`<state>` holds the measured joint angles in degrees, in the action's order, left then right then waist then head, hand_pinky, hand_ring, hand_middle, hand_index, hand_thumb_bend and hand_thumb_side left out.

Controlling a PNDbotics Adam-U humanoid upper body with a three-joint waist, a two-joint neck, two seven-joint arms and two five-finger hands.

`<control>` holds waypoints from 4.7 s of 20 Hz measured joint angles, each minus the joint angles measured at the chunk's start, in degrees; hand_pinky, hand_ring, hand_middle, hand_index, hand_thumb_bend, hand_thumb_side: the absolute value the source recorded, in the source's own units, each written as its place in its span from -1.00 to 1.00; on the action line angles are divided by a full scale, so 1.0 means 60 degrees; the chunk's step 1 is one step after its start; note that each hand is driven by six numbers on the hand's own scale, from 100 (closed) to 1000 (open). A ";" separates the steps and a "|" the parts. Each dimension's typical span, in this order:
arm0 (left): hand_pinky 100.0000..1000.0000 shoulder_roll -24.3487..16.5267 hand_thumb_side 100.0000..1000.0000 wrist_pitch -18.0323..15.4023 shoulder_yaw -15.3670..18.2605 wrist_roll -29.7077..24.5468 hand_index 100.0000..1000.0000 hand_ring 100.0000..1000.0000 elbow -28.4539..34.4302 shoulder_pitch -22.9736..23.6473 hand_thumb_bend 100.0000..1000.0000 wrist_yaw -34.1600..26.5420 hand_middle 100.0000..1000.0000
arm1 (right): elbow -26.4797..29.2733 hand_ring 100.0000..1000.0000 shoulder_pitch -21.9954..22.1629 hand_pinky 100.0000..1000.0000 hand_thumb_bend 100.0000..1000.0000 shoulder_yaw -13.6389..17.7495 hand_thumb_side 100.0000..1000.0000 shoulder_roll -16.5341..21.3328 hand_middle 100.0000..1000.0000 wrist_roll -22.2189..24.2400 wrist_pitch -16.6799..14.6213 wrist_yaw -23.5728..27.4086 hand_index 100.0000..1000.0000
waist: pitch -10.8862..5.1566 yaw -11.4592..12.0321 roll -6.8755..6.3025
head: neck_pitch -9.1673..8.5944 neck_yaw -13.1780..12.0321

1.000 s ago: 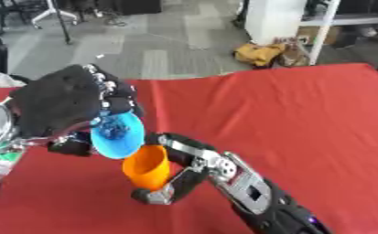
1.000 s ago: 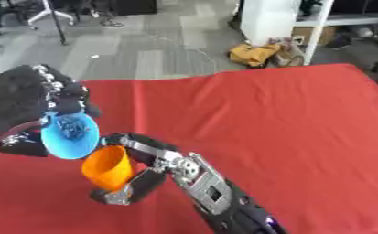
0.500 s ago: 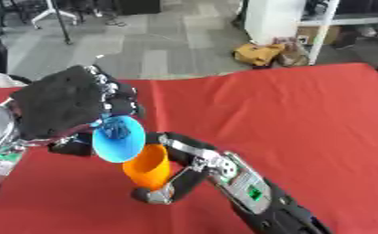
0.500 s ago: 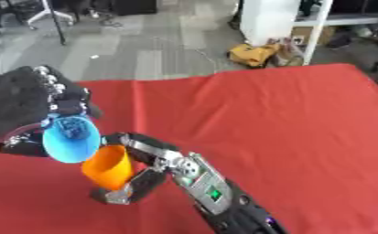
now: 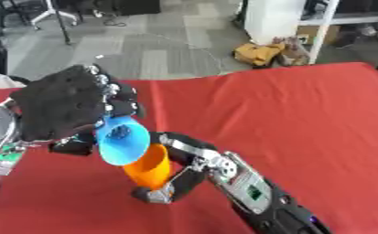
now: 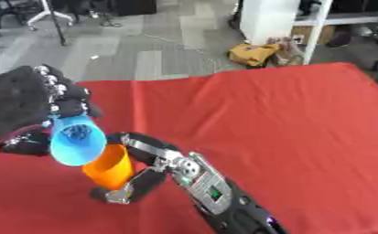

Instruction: Pour the contents of one cup into another cup.

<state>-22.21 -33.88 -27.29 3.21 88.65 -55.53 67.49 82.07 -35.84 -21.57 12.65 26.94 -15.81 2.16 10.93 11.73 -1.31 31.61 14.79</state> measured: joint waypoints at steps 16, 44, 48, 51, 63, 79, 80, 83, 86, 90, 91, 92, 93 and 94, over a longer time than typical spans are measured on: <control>-0.74 0.0000 -1.00 0.0056 0.0000 0.0368 0.24 -0.69 0.0222 -0.0001 0.38 0.0686 -0.56 | 0.0000 -0.60 0.0000 -0.22 -0.74 0.0002 -1.00 0.0032 -0.01 -0.0031 0.0021 0.0000 0.54 | -0.0001 0.0007 0.0008 | -0.0008 0.0002; -0.72 -0.0001 -1.00 0.0008 -0.0001 0.0648 0.24 -0.69 0.0425 -0.0002 0.38 0.1454 -0.56 | 0.0000 -0.60 0.0000 -0.24 -0.74 0.0003 -1.00 0.0032 -0.01 -0.0086 0.0066 0.0000 0.53 | -0.0002 0.0018 0.0008 | -0.0012 0.0003; -0.72 -0.0001 -1.00 0.0009 -0.0001 0.0648 0.25 -0.69 0.0424 -0.0002 0.38 0.1457 -0.56 | 0.0000 -0.60 0.0000 -0.24 -0.74 0.0003 -1.00 0.0032 -0.02 -0.0104 0.0063 0.0000 0.53 | -0.0003 0.0018 0.0008 | -0.0012 0.0003; -0.72 -0.0001 -1.00 0.0010 -0.0001 0.0648 0.25 -0.69 0.0394 -0.0002 0.38 0.1496 -0.56 | 0.0000 -0.60 0.0000 -0.24 -0.74 0.0003 -1.00 0.0033 -0.02 -0.0107 0.0064 0.0001 0.53 | -0.0003 0.0017 0.0008 | -0.0012 0.0003; -0.71 0.0003 -1.00 0.0026 -0.0001 0.0810 0.26 -0.68 0.0132 -0.0006 0.38 0.1915 -0.56 | 0.0003 -0.60 0.0000 -0.24 -0.75 0.0003 -1.00 0.0033 -0.02 -0.0123 0.0082 0.0005 0.53 | -0.0003 -0.0008 0.0003 | -0.0013 0.0002; -0.69 0.0021 -1.00 0.0176 -0.0002 0.1118 0.26 -0.68 0.0074 -0.0085 0.36 0.2458 -0.56 | 0.0049 -0.61 -0.0063 -0.25 -0.75 -0.0005 -1.00 0.0033 -0.02 -0.0119 0.0102 0.0005 0.53 | -0.0003 -0.0013 -0.0004 | -0.0039 0.0002; -0.69 0.0026 -1.00 0.0185 -0.0003 0.1147 0.27 -0.68 0.0074 -0.0088 0.36 0.2534 -0.55 | 0.0050 -0.61 -0.0072 -0.25 -0.75 -0.0005 -1.00 0.0033 -0.02 -0.0116 0.0105 0.0005 0.53 | -0.0003 -0.0013 -0.0004 | -0.0039 0.0002; -0.69 0.0098 -1.00 0.0224 -0.0036 0.1207 0.27 -0.68 0.0073 -0.0090 0.37 0.2792 -0.55 | 0.0050 -0.61 -0.0073 -0.25 -0.75 -0.0006 -1.00 0.0033 -0.02 -0.0115 0.0107 0.0005 0.53 | -0.0003 -0.0014 -0.0002 | -0.0039 0.0001; -0.69 0.0102 -1.00 0.0231 -0.0061 0.1287 0.27 -0.68 0.0031 -0.0092 0.37 0.3005 -0.55 | 0.0050 -0.61 -0.0073 -0.26 -0.75 -0.0010 -1.00 0.0034 -0.02 -0.0120 0.0117 0.0005 0.53 | -0.0003 -0.0019 -0.0002 | -0.0039 0.0001; -0.68 0.0106 -1.00 0.0275 -0.0061 0.1403 0.27 -0.68 -0.0018 -0.0092 0.36 0.3206 -0.55 | 0.0050 -0.61 -0.0073 -0.26 -0.75 -0.0011 -1.00 0.0034 -0.02 -0.0122 0.0120 0.0004 0.53 | -0.0003 -0.0019 -0.0002 | -0.0039 0.0001; -0.68 0.0107 -1.00 0.0297 -0.0060 0.1432 0.27 -0.68 -0.0028 -0.0092 0.35 0.3231 -0.55 | 0.0050 -0.61 -0.0073 -0.26 -0.75 -0.0011 -1.00 0.0034 -0.02 -0.0123 0.0121 0.0004 0.53 | -0.0003 -0.0019 -0.0002 | -0.0040 0.0001; -0.68 0.0107 -1.00 0.0325 -0.0056 0.1460 0.27 -0.68 -0.0031 -0.0092 0.35 0.3247 -0.55 | 0.0050 -0.61 -0.0073 -0.26 -0.75 -0.0011 -1.00 0.0034 -0.02 -0.0125 0.0123 0.0004 0.53 | -0.0003 -0.0019 -0.0002 | -0.0040 0.0001; -0.67 0.0107 -1.00 0.0362 -0.0048 0.1492 0.27 -0.67 -0.0030 -0.0092 0.34 0.3250 -0.55 | 0.0050 -0.61 -0.0073 -0.26 -0.75 -0.0011 -1.00 0.0034 -0.02 -0.0126 0.0123 0.0004 0.53 | -0.0003 -0.0019 -0.0002 | -0.0040 0.0001; -0.67 0.0105 -1.00 0.0411 -0.0016 0.1518 0.27 -0.67 -0.0012 -0.0094 0.34 0.3249 -0.55 | 0.0050 -0.61 -0.0073 -0.26 -0.75 -0.0011 -1.00 0.0034 -0.02 -0.0127 0.0122 0.0004 0.53 | -0.0003 -0.0019 -0.0002 | -0.0040 0.0001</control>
<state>-21.58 -31.42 -27.39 12.32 88.58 -56.09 86.98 82.37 -36.28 -21.63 12.85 26.17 -15.08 2.18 10.91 11.61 -1.32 31.37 14.80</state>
